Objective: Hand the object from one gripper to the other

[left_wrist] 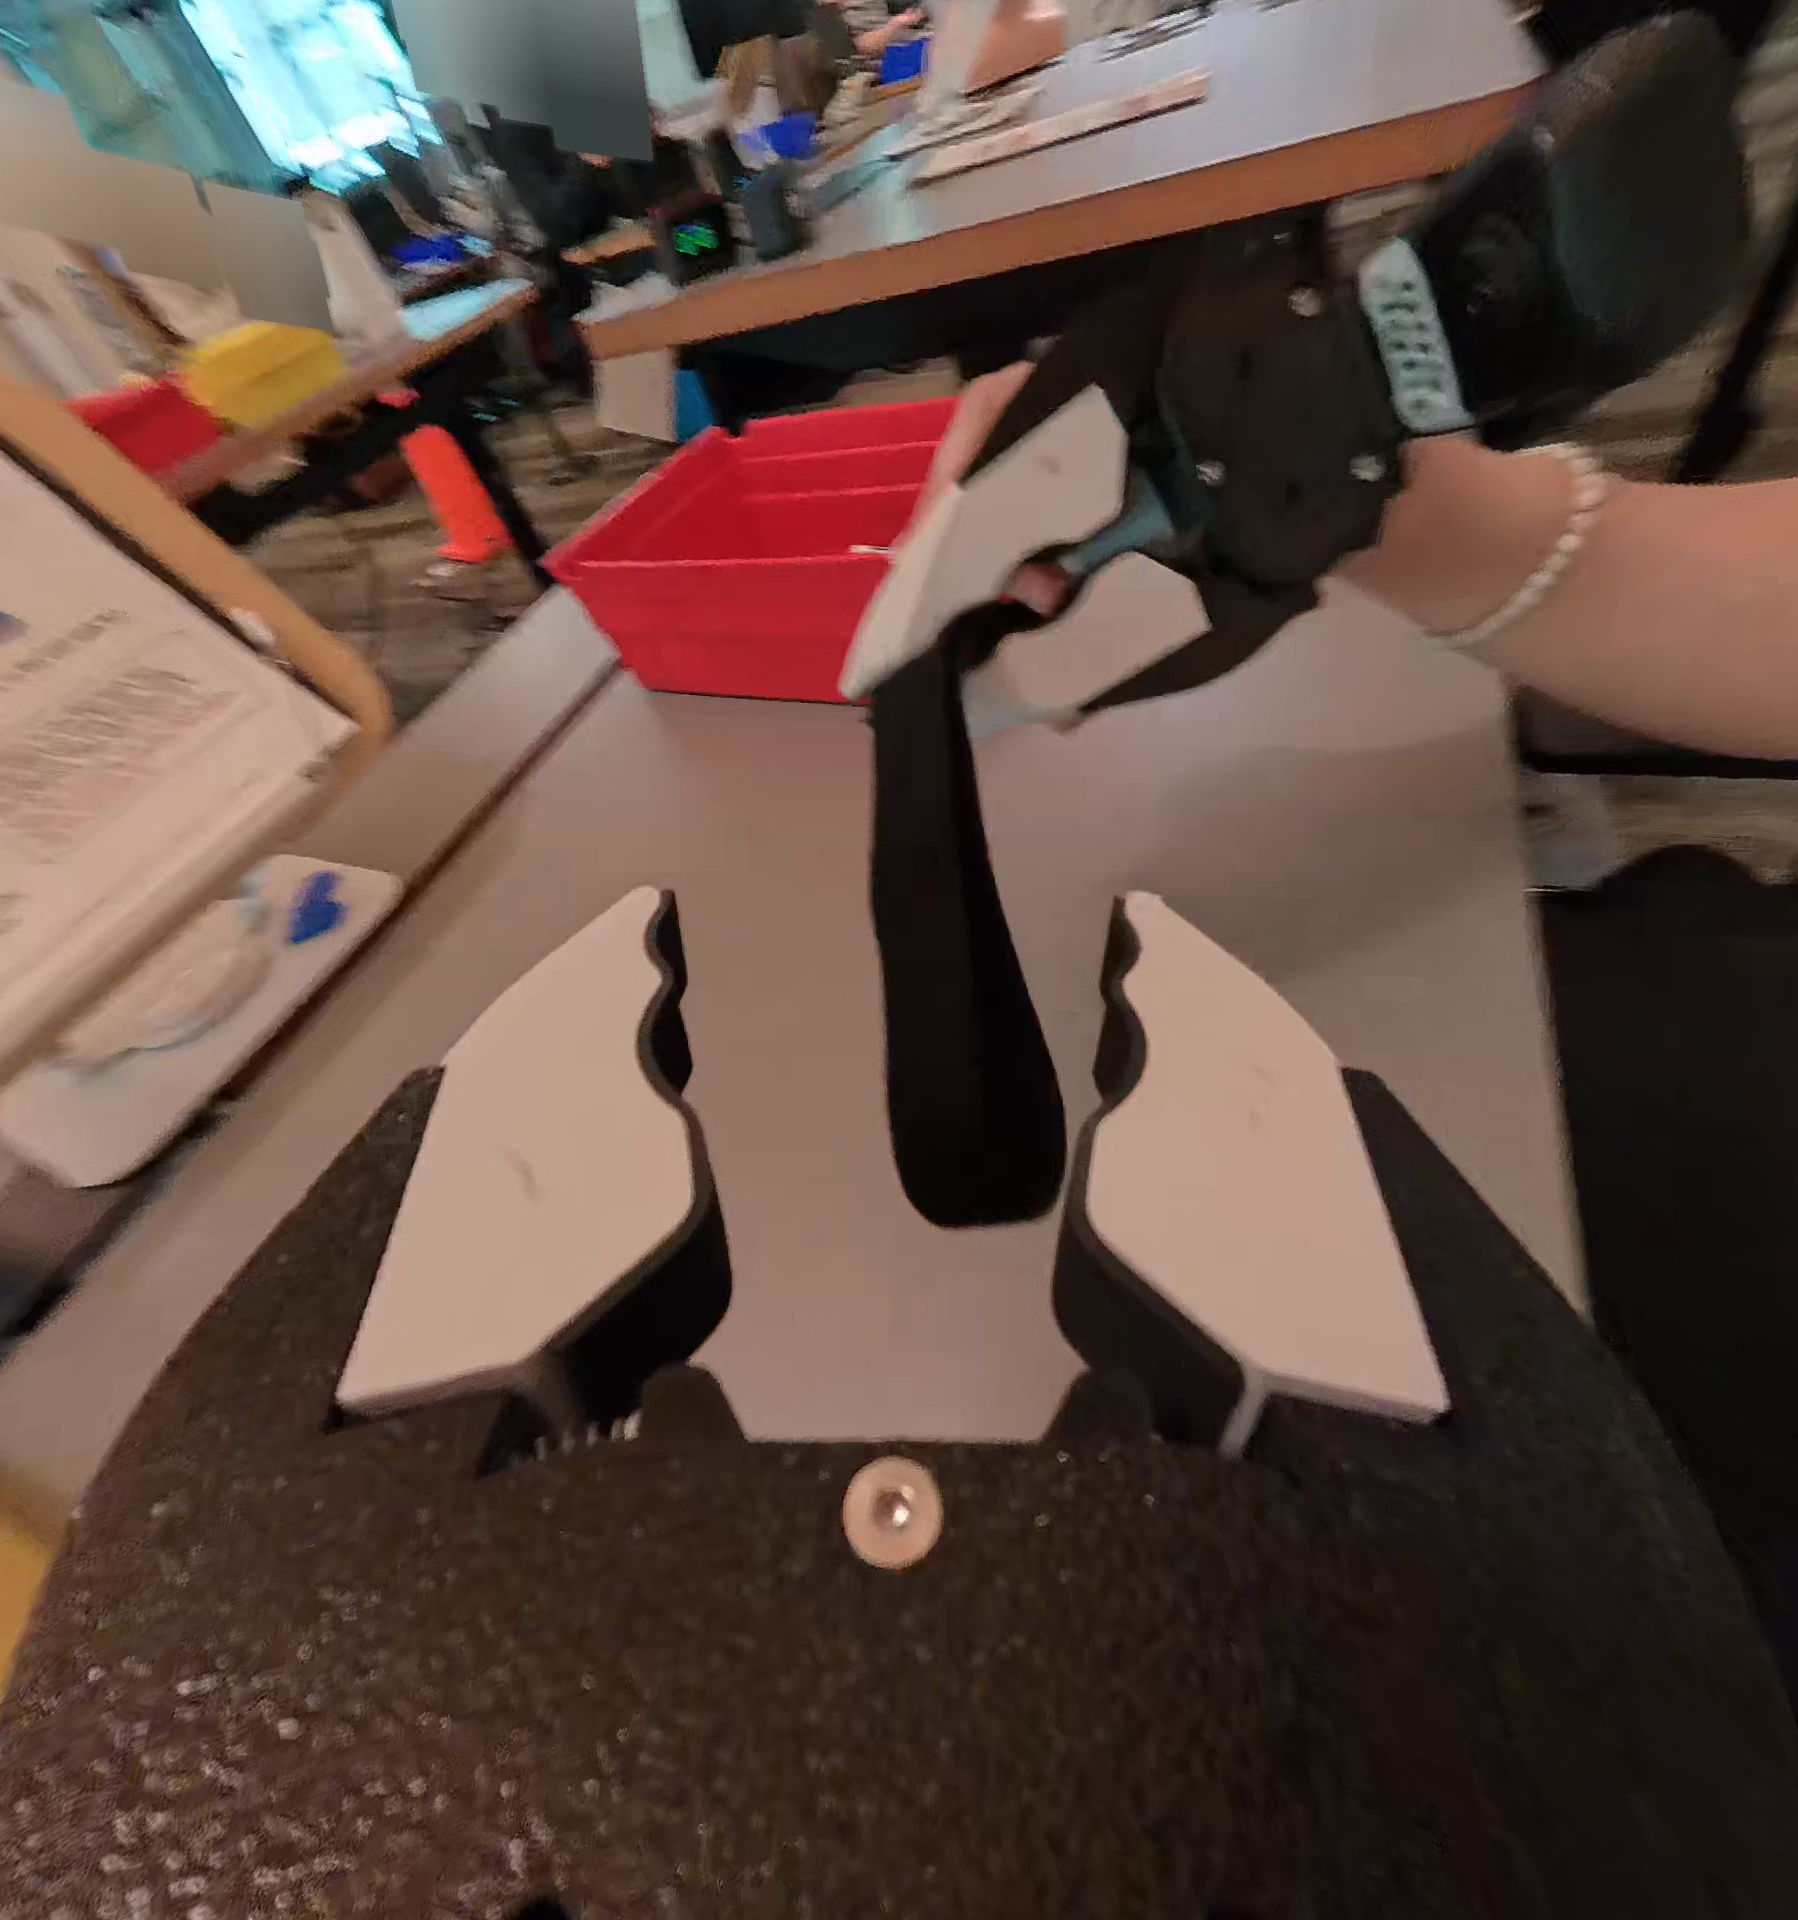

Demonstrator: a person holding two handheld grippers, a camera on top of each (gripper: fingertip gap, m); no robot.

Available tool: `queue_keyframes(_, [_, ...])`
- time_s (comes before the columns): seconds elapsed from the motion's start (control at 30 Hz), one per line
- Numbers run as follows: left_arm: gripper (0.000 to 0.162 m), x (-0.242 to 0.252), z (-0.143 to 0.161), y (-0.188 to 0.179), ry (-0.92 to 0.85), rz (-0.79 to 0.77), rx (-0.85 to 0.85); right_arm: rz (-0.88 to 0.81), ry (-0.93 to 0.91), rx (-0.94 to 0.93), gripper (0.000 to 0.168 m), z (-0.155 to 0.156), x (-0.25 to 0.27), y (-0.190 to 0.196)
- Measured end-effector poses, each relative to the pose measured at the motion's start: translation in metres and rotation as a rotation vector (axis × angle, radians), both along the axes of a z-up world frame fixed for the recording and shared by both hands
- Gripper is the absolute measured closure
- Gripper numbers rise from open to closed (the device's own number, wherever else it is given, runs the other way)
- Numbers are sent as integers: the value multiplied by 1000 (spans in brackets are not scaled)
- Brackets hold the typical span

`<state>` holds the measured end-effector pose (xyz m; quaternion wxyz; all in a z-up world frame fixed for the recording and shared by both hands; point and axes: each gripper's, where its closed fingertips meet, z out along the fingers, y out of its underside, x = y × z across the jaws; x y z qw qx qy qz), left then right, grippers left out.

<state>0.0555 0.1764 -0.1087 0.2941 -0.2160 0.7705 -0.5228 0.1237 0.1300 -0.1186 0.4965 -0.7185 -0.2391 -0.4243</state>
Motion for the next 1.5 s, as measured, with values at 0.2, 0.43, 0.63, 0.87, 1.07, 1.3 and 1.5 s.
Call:
queue_keyframes(0.2, [102,7,-2,-20,-168,85,310,-38,60,-128,165,-22,-1,4])
queue_keyframes(0.43, [134,30,-24,-33,-261,196,584,-75,109,-188,164,-27,-5,2])
queue_keyframes(0.63, [157,42,-17,-24,-316,298,561,-42,184,-120,159,-18,-8,0])
queue_keyframes(0.87, [157,53,0,5,-172,388,40,108,545,231,109,30,1,-23])
queue_keyframes(1.07, [157,39,16,-13,101,124,-506,313,716,424,103,49,-3,-32])
queue_keyframes(1.3, [158,-6,12,-60,504,-396,-721,724,875,457,114,67,-62,-29])
queue_keyframes(1.5, [157,-31,1,-81,697,-618,-718,864,828,394,127,63,-85,-36])
